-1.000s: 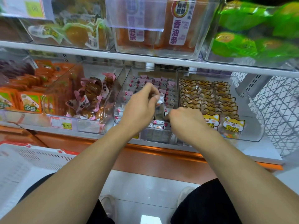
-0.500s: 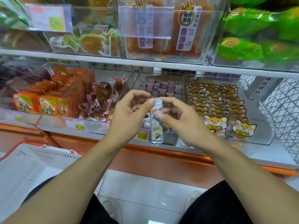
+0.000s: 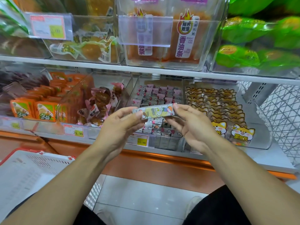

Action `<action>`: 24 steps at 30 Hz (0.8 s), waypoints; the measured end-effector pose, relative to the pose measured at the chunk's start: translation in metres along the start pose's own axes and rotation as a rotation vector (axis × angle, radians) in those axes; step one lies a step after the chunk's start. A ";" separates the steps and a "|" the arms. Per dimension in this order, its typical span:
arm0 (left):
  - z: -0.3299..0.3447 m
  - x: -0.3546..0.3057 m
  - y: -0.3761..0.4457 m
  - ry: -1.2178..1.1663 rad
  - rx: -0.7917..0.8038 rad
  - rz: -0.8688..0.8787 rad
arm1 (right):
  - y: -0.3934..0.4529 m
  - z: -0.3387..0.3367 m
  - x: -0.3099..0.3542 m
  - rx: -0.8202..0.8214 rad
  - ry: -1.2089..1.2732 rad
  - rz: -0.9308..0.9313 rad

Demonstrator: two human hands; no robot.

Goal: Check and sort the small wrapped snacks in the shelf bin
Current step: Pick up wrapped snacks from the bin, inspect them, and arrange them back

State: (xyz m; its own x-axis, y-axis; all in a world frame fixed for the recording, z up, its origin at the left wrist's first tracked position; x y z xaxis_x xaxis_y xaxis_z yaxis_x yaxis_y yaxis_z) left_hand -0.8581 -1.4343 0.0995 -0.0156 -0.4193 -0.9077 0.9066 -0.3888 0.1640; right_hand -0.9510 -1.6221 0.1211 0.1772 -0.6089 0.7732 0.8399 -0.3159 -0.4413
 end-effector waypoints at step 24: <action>-0.004 -0.003 0.002 -0.197 0.001 -0.064 | -0.033 0.020 -0.018 0.093 -1.546 -0.974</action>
State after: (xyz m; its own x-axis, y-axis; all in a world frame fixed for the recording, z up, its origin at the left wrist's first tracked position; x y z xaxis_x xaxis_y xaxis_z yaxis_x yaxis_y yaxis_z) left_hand -0.8547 -1.4306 0.1010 -0.1554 -0.5462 -0.8231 0.9006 -0.4208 0.1091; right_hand -0.9712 -1.5865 0.1309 -0.1210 0.9031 0.4121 0.9348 -0.0360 0.3533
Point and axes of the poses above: each hand's wrist, its own y-axis towards the middle knuckle, its own z-axis out of the palm, x = y × z, the point moved 4 cm from there along y, towards the middle knuckle, and after that the axes turned 13 degrees about z, right-handed, at the moved point
